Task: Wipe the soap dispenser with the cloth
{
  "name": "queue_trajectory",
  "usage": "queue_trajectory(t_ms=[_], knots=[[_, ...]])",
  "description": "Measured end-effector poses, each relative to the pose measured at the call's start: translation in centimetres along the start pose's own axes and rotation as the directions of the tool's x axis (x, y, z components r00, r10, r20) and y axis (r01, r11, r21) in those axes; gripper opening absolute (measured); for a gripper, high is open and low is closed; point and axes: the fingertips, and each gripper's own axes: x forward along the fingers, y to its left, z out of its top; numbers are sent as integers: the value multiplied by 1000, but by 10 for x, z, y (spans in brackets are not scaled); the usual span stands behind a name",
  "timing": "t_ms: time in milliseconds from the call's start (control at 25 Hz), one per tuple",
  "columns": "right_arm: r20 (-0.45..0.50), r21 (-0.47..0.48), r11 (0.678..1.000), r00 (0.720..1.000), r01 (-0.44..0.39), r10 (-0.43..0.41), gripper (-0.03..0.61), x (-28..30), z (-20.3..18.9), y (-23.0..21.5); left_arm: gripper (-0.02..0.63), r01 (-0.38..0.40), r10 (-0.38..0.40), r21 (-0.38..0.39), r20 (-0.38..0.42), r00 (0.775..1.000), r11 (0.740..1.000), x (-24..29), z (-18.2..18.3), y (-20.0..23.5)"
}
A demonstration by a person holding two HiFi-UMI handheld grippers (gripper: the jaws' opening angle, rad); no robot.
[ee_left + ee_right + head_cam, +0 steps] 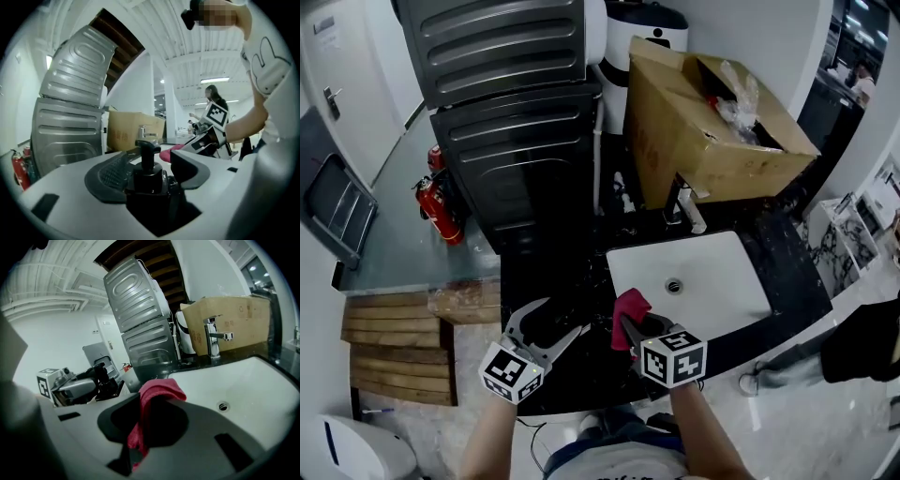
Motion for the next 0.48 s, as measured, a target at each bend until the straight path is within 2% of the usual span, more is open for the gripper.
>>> queue_trajectory(t_ms=[120,200,280,360,400,480], knots=[[-5,-2,1000,1000,-7,7,49,3,-1,3,293,-199,200,30,-20,980,980,-1,0,-4],[-4,-4,1000,1000,-13,13,49,4,0,5,275,-320,321,34,-45,946,947,0,-2,-2],[0,-6,1000,1000,-18,18,49,4,2,7,213,-416,415,5,-61,908,909,0,-2,4],[3,-7,1000,1000,-22,22,49,4,4,9,179,-472,469,-37,-69,880,881,1,1,10],[3,-9,1000,1000,-24,24,49,4,4,9,121,-483,479,-55,-71,875,874,2,2,12],[5,-14,999,1000,-31,31,49,4,4,10,95,-460,455,-113,-64,888,881,3,2,13]])
